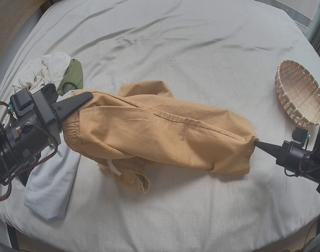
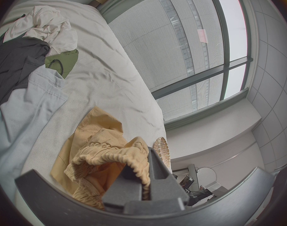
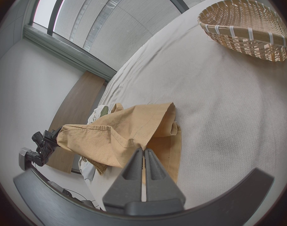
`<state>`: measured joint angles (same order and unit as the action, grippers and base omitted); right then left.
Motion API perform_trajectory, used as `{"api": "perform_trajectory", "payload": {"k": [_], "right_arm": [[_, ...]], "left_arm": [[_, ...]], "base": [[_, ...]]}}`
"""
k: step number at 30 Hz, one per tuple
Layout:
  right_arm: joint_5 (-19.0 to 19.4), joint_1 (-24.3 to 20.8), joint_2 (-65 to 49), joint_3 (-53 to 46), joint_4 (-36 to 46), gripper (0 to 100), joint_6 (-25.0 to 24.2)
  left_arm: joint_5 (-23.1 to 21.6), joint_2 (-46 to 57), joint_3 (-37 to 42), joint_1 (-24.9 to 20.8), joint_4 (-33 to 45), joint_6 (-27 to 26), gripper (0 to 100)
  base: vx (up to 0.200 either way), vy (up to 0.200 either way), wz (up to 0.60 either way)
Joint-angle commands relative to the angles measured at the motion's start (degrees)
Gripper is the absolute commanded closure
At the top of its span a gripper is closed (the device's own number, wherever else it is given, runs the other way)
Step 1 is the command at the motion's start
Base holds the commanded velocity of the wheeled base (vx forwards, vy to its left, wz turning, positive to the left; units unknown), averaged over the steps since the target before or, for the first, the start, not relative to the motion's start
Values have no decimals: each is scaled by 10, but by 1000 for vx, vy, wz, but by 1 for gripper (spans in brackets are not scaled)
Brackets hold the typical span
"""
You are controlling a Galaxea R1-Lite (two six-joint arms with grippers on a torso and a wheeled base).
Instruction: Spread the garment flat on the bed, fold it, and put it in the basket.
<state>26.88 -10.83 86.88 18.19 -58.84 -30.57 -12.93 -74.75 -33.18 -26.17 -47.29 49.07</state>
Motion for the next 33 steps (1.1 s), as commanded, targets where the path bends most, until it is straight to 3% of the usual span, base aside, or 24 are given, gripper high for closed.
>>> {"api": "perform_trajectory", "payload": {"k": [1, 18, 25, 33], "right_arm": [[0, -2, 29, -4, -16, 0, -2], [-2, -22, 158, -3, -200, 0, -24], [-5, -53, 153, -3, -240, 0, -53], [-4, -58, 146, 3, -244, 0, -54]], "left_arm": [[0, -1, 8, 1, -7, 1, 100], [0, 2, 21, 1, -25, 1, 100], [0, 0, 22, 1, -25, 1, 100], [-1, 0, 29, 1, -33, 1, 100]], "base": [[0, 0, 0], [0, 0, 0], [0, 0, 0], [0, 0, 0]]}}
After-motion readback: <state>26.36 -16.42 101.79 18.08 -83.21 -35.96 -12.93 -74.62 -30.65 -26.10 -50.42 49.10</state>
